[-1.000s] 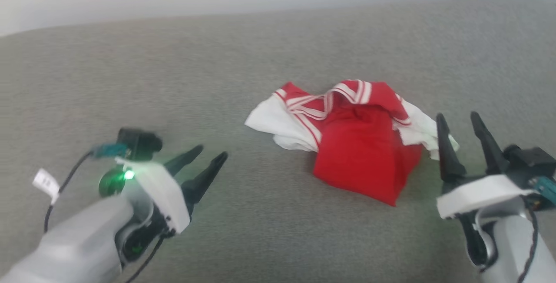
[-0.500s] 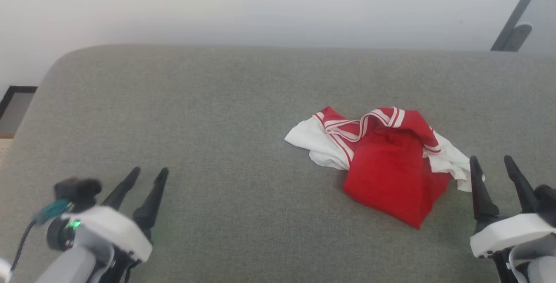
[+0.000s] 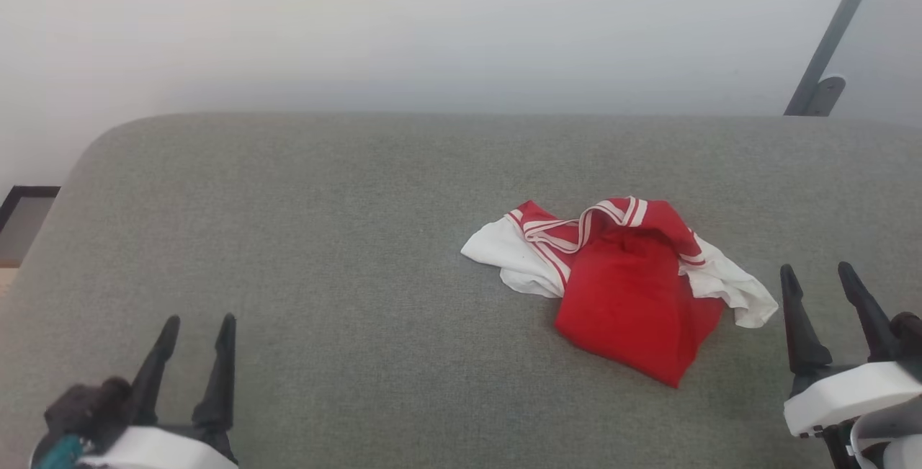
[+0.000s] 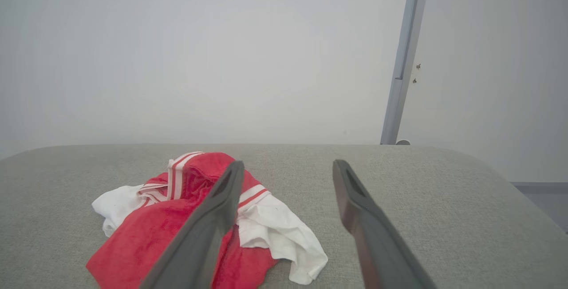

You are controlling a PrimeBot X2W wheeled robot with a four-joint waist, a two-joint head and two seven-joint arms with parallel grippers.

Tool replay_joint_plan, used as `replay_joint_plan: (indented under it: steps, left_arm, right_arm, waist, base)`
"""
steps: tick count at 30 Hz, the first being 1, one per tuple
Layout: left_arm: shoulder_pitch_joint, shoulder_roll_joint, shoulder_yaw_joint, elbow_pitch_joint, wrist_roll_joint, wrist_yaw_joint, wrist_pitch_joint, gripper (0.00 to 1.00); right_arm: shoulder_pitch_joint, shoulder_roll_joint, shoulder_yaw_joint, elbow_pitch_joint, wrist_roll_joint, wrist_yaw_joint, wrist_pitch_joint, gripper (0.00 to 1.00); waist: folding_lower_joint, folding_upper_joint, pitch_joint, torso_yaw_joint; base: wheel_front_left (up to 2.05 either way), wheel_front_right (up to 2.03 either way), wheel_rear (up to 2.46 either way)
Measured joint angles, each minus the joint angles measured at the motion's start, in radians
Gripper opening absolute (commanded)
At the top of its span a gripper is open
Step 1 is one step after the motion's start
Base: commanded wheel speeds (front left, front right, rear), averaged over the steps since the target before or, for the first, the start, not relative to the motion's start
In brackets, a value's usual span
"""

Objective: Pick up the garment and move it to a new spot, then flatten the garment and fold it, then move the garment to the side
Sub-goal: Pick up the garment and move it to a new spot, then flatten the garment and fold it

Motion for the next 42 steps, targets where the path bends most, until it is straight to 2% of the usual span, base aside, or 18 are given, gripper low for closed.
replay_joint_plan:
  steps: [7,14,18,21,24,30,34,37,41,42]
  left_arm:
    - [0.056,-0.090,0.063,-0.021,0.088,-0.027,0.000,1.00]
    - [0.057,-0.122,0.086,-0.029,0.113,-0.034,0.000,1.00]
    - [0.057,-0.128,0.080,-0.044,0.113,-0.034,0.000,1.00]
    - [0.055,-0.135,0.074,-0.054,0.111,-0.034,0.000,1.00]
    - [0.043,-0.145,0.064,-0.058,0.105,-0.034,0.000,1.00]
    - [-0.013,-0.169,0.028,-0.050,0.090,-0.034,0.000,1.00]
    - [-0.056,-0.193,0.000,-0.040,0.083,-0.035,0.000,1.00]
    - [-0.077,-0.205,-0.015,-0.031,0.075,-0.035,0.000,1.00]
    - [-0.097,-0.217,-0.027,-0.024,0.068,-0.035,0.000,1.00]
    - [-0.099,-0.218,-0.029,-0.023,0.068,-0.035,0.000,1.00]
  right_arm:
    - [0.007,-0.005,0.003,-0.004,0.002,0.000,0.017,1.00]
    - [0.007,-0.017,0.016,-0.011,0.002,0.000,0.033,1.00]
    - [-0.012,-0.051,0.065,-0.017,-0.001,0.000,0.079,1.00]
    - [-0.055,-0.112,0.140,-0.029,-0.005,0.000,0.159,1.00]
    - [-0.126,-0.203,0.250,-0.052,0.010,0.000,0.270,1.00]
    - [-0.324,-0.419,0.523,-0.129,0.127,0.000,0.539,1.00]
    - [-0.465,-0.529,0.656,-0.163,0.219,0.000,0.689,1.00]
    - [-0.553,-0.581,0.731,-0.171,0.264,0.000,0.745,1.00]
    - [-0.642,-0.607,0.794,-0.160,0.296,0.000,0.760,1.00]
    - [-0.657,-0.612,0.804,-0.152,0.302,0.000,0.763,0.58]
  waist:
    - [0.0000,0.0000,-0.002,-0.011]
    - [0.0000,0.0000,0.007,-0.009]
    - [0.0000,0.0000,0.022,-0.006]
    - [0.0000,0.0000,0.042,-0.001]
    - [0.0000,0.0000,0.071,0.006]
    - [0.0000,0.0000,0.145,0.026]
    - [0.0000,0.0000,0.195,0.047]
    - [0.0000,0.0000,0.227,0.066]
    - [0.0000,0.0000,0.264,0.089]
    - [0.0000,0.0000,0.272,0.093]
  base:
    - [0.00,0.00,0.00]
    - [0.00,0.00,0.00]
    - [0.00,0.00,0.00]
    - [0.00,0.00,0.00]
    - [0.00,0.00,0.00]
    - [0.00,0.00,0.00]
    - [0.00,0.00,0.00]
    - [0.00,0.00,0.00]
    - [0.00,0.00,0.00]
    - [0.00,0.00,0.00]
